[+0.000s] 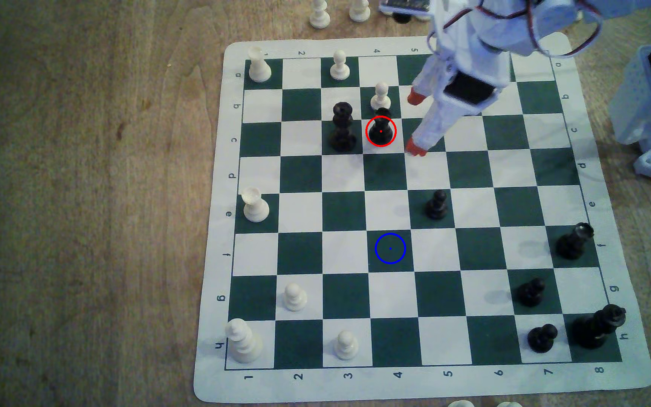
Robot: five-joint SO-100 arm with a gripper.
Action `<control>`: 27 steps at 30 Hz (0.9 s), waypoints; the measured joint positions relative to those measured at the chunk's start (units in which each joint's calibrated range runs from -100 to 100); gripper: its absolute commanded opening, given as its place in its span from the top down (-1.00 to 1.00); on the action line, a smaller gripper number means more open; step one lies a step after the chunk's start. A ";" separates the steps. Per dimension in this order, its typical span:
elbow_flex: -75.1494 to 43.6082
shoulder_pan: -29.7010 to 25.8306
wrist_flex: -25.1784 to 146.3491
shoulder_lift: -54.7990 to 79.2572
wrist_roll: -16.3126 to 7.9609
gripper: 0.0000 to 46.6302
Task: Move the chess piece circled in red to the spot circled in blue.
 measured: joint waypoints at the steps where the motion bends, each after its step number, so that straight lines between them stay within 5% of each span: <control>1: 0.00 0.15 -0.88 0.59 0.05 -0.20; 27: -5.69 3.17 -11.00 13.24 -1.32 -0.05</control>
